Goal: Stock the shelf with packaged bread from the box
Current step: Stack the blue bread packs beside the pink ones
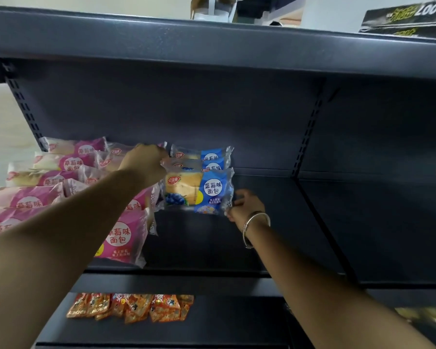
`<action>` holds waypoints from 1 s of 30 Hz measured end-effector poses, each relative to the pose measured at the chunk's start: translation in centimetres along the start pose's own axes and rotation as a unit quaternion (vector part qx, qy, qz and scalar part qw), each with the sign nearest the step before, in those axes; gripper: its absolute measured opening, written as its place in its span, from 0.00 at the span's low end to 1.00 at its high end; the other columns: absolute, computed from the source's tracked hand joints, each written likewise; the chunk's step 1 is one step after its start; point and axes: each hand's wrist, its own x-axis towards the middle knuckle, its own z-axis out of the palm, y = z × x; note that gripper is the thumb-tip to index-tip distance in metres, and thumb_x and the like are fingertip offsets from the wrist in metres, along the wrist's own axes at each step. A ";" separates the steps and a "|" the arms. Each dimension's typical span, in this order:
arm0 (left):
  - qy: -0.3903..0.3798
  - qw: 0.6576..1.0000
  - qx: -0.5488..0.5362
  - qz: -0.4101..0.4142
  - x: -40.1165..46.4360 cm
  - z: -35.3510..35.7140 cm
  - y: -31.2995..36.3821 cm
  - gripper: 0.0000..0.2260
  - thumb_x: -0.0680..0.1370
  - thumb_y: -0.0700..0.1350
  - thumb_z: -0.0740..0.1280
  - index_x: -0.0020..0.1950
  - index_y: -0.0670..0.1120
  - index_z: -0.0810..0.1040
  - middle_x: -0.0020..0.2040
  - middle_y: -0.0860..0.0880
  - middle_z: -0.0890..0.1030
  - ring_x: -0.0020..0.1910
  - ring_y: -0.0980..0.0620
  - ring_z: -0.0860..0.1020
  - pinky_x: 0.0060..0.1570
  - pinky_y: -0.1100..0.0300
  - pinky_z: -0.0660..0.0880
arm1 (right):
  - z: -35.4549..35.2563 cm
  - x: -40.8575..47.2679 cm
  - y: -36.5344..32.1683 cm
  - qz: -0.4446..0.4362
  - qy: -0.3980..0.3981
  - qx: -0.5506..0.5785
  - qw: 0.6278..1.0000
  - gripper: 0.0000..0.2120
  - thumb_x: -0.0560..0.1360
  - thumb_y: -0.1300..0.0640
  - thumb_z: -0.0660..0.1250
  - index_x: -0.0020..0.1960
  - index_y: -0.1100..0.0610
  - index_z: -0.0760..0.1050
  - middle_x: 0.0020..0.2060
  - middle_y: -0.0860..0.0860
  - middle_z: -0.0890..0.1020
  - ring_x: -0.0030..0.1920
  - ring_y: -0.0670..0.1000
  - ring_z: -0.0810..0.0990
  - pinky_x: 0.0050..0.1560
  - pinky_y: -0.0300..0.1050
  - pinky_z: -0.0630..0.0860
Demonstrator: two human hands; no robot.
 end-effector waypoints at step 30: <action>0.124 0.985 -0.088 0.078 -18.3 -1.4 -0.5 0.13 0.71 0.35 0.63 0.54 0.43 0.80 0.56 0.45 0.80 0.61 0.42 0.68 0.58 0.53 0.62 | 3.2 -18.1 0.0 -0.070 0.101 -0.168 0.978 0.16 0.71 0.63 0.62 0.30 0.52 0.59 0.29 0.47 0.67 0.37 0.52 0.69 0.38 0.41 0.66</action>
